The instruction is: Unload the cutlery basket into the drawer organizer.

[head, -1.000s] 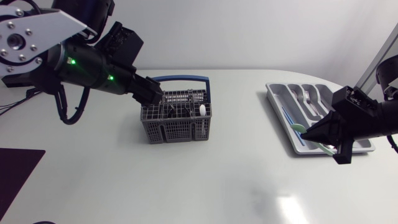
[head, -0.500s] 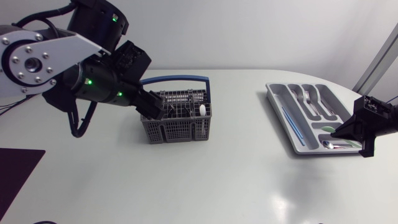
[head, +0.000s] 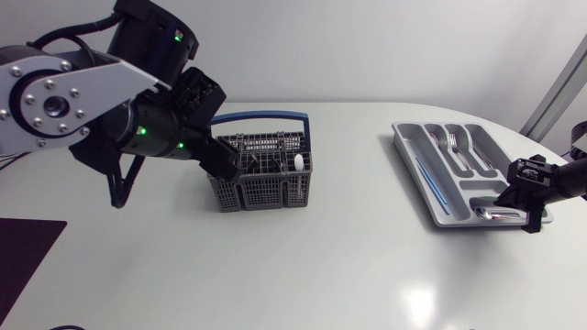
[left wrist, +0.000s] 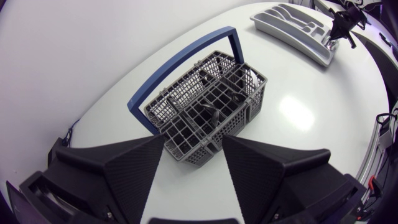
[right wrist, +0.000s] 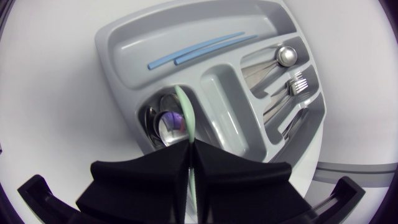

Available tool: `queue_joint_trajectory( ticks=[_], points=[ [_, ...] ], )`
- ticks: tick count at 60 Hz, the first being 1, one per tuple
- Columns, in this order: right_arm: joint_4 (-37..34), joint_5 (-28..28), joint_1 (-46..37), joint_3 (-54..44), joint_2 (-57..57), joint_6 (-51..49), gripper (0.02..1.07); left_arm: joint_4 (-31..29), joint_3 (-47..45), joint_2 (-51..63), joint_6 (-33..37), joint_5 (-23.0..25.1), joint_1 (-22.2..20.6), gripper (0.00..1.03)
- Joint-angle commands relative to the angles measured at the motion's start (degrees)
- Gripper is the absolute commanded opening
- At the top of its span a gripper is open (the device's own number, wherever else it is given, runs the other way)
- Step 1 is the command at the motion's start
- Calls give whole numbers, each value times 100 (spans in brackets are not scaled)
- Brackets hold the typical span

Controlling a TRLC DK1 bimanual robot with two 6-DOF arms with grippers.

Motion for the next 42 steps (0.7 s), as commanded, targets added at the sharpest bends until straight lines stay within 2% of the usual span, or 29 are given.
queue_joint_trajectory(
  ticks=[1, 9, 16, 27, 37, 42],
  points=[
    [155, 143, -60, 254, 298, -240, 9, 29, -134, -25, 40, -141, -109, 67],
    [357, 222, -113, 386, 518, -266, 12, 20, -108, 55, -91, -264, -179, 67],
    [585, 283, -131, 359, 588, -231, 40, -15, -55, 142, -232, -273, -206, 67],
    [647, 371, -157, 368, 615, -117, 68, -15, -11, 239, -329, -273, -241, 67],
    [594, 345, -148, 333, 457, 209, 77, -77, 68, 327, -390, -273, -250, 67],
    [497, 327, -104, 315, 316, 472, 85, -86, 77, 371, -399, -273, -258, 67]
  ],
)
